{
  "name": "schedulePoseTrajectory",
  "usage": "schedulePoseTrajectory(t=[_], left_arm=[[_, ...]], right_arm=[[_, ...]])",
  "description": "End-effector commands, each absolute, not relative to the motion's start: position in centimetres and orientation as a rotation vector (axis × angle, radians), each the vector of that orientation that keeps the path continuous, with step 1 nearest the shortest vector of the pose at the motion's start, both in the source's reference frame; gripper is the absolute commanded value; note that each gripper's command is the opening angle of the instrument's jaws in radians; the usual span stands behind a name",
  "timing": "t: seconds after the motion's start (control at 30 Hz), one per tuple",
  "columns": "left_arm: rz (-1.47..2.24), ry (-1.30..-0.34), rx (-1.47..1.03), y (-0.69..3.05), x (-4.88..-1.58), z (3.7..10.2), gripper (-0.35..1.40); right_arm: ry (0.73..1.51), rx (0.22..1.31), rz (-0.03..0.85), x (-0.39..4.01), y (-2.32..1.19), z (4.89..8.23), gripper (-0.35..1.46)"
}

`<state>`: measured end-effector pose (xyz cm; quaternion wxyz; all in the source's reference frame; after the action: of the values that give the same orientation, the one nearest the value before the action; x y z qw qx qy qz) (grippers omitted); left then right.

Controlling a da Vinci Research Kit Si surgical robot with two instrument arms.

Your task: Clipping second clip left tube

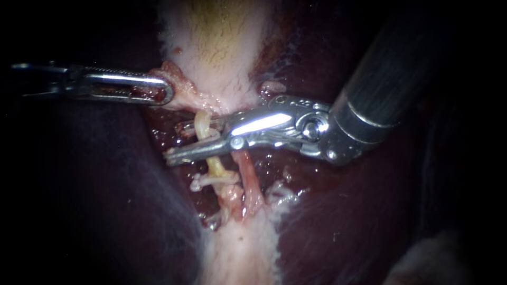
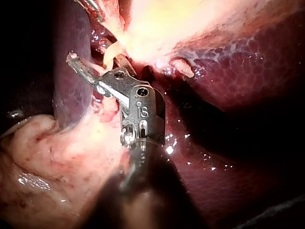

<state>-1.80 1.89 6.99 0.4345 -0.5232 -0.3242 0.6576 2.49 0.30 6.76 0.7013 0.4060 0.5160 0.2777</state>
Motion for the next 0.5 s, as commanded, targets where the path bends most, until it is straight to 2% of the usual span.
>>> schedulePoseTrajectory(t=[0.03, 0.5], left_arm=[[1.637, -0.807, -1.303, 1.89, -1.80, 6.99, -0.35], [1.637, -0.807, -1.303, 1.89, -1.80, 6.99, -0.35]], right_arm=[[1.149, 0.904, 0.618, 2.49, 0.30, 6.76, 0.44], [1.149, 0.905, 0.616, 2.48, 0.28, 6.76, 0.44]])
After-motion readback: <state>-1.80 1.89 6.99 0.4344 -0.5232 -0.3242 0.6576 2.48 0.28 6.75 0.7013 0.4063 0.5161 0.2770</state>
